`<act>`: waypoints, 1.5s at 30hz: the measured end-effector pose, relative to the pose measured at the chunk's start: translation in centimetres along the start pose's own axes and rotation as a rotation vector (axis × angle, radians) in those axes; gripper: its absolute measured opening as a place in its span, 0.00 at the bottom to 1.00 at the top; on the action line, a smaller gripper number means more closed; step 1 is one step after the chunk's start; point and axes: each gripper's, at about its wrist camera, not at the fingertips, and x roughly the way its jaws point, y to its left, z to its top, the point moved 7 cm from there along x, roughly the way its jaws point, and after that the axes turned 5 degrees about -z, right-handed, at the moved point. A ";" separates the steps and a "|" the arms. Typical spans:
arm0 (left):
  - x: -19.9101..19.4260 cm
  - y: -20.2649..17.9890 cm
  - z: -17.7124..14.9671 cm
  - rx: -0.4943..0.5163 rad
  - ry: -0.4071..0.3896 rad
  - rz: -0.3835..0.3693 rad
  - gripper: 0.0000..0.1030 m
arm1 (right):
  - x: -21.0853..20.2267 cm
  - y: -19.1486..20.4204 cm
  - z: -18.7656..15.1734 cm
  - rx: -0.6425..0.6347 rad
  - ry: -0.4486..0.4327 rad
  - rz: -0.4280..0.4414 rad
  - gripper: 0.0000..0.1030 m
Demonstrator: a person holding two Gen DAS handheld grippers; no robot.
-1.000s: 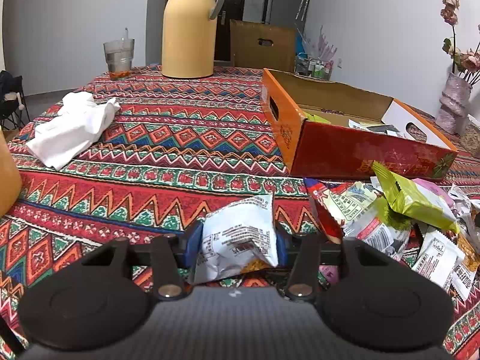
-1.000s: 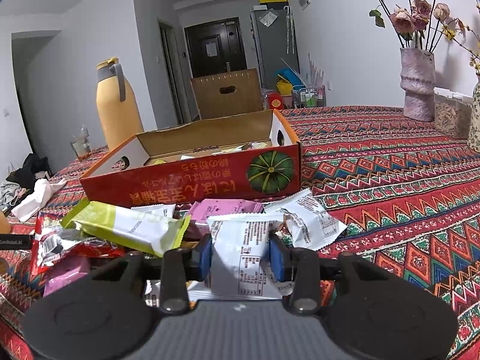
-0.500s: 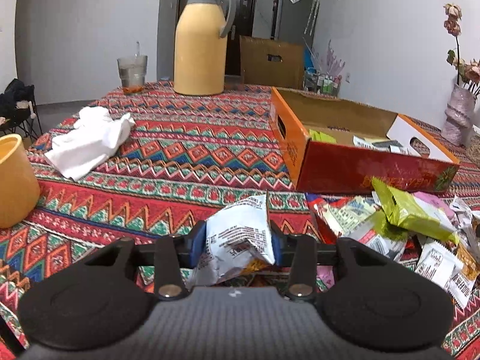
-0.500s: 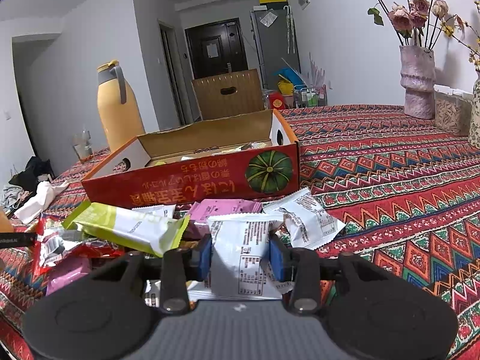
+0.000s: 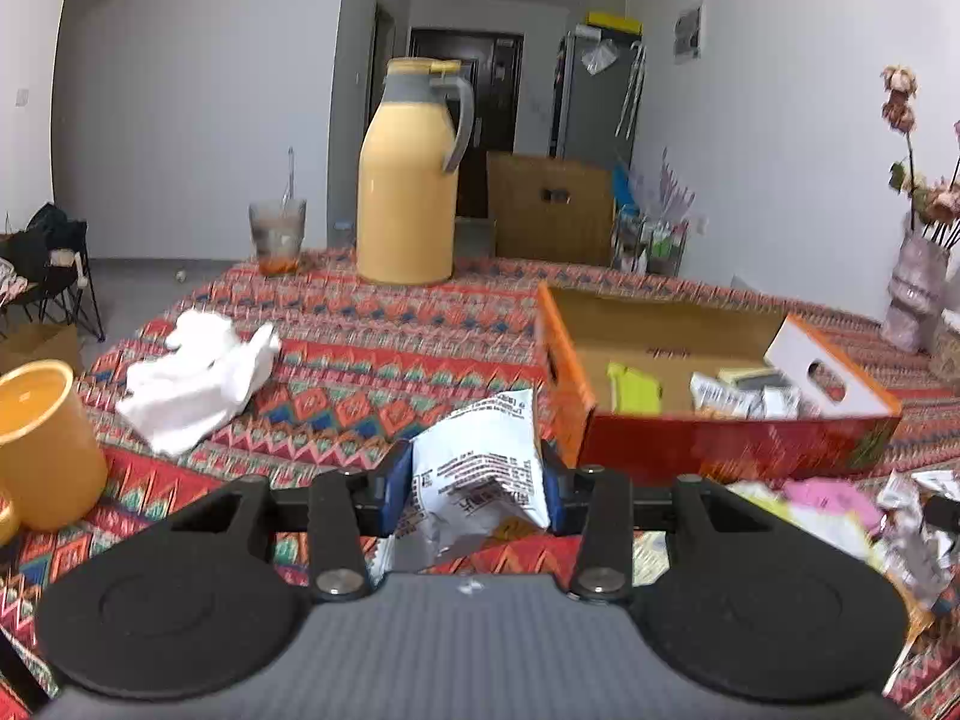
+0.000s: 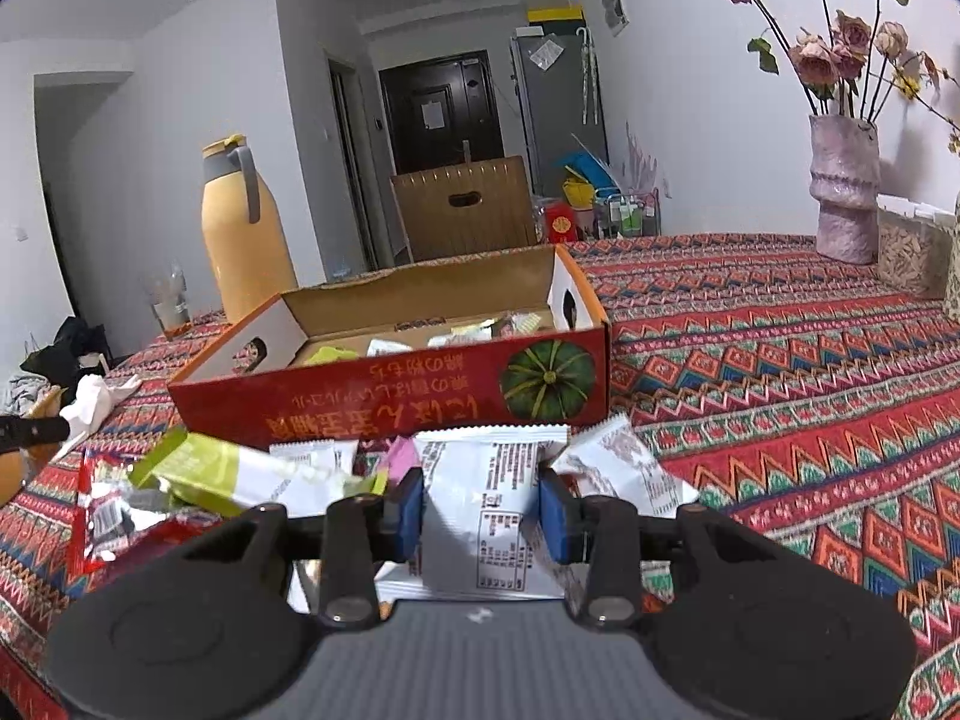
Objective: Organize snacks
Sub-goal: 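Carry both held white packets over the open cardboard box, then open both tools to drop the white packets into the box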
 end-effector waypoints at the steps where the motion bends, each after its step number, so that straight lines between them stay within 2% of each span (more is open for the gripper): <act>1: -0.1 -0.3 0.5 0.000 -0.012 -0.004 0.41 | 0.1 0.0 0.4 0.000 -0.008 0.001 0.37; 10: 0.1 -4.1 4.5 0.001 -0.091 -0.064 0.41 | 1.0 0.7 4.4 -0.005 -0.091 0.015 0.37; 19: 2.1 -8.4 8.1 0.000 -0.141 -0.127 0.41 | 2.6 1.8 8.9 -0.010 -0.177 0.036 0.37; 28: 5.5 -11.6 10.0 0.025 -0.157 -0.130 0.41 | 5.8 3.2 12.2 -0.016 -0.204 0.057 0.37; 37: 9.0 -11.3 8.8 0.011 -0.128 -0.115 0.41 | 9.9 3.0 11.1 0.005 -0.150 0.068 0.37; 45: 11.3 -10.6 7.2 0.007 -0.054 -0.112 0.41 | 11.7 3.4 9.9 -0.015 -0.092 0.061 0.37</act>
